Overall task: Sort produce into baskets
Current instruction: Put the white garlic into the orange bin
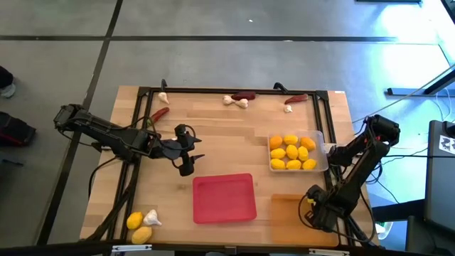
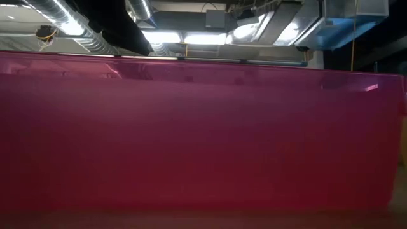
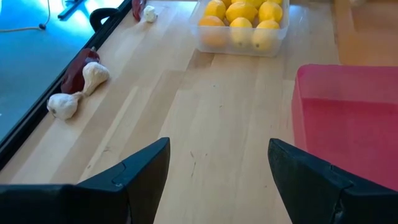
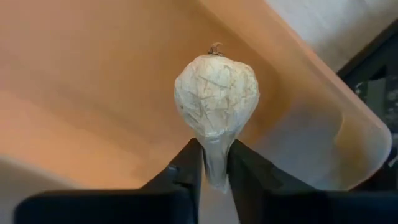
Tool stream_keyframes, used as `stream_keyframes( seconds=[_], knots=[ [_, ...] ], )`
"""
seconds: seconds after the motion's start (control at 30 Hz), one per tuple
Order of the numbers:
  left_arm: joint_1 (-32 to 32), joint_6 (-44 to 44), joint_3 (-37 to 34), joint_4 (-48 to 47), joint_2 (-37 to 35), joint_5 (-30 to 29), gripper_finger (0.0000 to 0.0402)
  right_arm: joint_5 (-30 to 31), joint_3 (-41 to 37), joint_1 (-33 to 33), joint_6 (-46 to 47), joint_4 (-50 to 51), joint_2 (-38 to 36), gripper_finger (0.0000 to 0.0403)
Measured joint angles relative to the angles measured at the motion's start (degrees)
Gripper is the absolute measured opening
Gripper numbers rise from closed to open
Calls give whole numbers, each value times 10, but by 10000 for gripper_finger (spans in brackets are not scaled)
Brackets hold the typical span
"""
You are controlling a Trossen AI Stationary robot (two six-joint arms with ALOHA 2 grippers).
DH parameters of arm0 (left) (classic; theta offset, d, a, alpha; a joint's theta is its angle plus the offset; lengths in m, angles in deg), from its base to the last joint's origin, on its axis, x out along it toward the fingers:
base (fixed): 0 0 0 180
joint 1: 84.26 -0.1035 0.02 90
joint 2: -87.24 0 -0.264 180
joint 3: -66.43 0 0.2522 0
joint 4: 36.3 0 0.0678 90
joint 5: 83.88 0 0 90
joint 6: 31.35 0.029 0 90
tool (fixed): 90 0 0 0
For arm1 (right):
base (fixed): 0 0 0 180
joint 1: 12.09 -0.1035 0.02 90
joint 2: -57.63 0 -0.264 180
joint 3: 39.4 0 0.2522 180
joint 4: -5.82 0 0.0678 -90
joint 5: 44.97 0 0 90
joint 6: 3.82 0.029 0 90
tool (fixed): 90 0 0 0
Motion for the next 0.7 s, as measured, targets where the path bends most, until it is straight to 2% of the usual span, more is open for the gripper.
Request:
stream_keyframes(
  seconds=[0.23,0.4,0.5,0.6,0.7],
  knots=[
    [0,-2,0,0,0,0,269,0,0,0,-2,0,-10,174],
    [0,-6,0,0,0,0,269,7,52,9,-12,49,-52,214],
    [-2,-5,0,2,0,0,269,80,94,16,-27,72,-76,221],
    [-6,-6,0,2,0,0,269,202,123,29,-77,93,-97,222],
    [-11,-8,0,2,0,0,269,328,131,55,-165,94,-101,222]
  ],
)
